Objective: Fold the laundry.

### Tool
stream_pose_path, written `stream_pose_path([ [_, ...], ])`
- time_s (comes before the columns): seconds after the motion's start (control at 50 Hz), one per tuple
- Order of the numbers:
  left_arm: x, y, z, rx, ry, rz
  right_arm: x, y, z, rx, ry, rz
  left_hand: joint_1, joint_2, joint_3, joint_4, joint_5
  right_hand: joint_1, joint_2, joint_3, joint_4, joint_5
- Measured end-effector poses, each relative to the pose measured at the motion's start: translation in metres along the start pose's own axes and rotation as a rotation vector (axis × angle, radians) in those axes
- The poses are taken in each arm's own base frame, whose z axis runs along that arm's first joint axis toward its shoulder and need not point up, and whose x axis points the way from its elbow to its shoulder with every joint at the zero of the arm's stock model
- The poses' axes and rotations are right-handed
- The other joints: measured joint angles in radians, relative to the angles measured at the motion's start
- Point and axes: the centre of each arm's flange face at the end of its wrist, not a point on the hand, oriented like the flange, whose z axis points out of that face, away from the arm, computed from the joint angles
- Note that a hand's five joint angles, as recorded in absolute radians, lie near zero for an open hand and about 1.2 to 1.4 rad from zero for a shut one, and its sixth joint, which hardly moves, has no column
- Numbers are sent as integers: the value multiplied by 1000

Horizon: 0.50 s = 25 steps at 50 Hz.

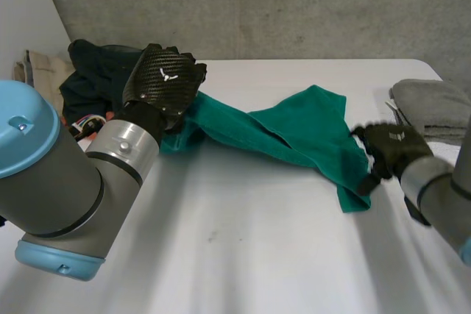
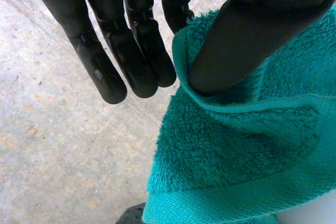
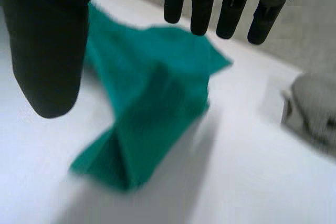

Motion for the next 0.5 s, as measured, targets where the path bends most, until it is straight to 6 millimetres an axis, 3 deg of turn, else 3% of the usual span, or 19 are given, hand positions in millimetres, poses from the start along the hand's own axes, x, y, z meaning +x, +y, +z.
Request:
stream_pose_path([
  [0.14, 1, -5, 1, 16, 1, -4, -2, 34, 15, -37, 3, 1, 0, 0, 0, 0, 0, 151, 148, 147, 148, 143],
  [0.42, 0, -13, -1, 36, -5, -10, -4, 44, 69, 3, 22, -17, 0, 0, 0, 0, 0, 269, 266, 267, 267, 258],
  [0.46, -1, -14, -2, 37, -6, -10, -3, 46, 76, 3, 35, -21, 0, 0, 0, 0, 0, 378, 379, 375, 374, 351],
  [0.5, -2, -15, -3, 40, -8, -11, -1, 47, 83, 5, 54, -25, 0, 0, 0, 0, 0, 619, 634, 621, 624, 608],
])
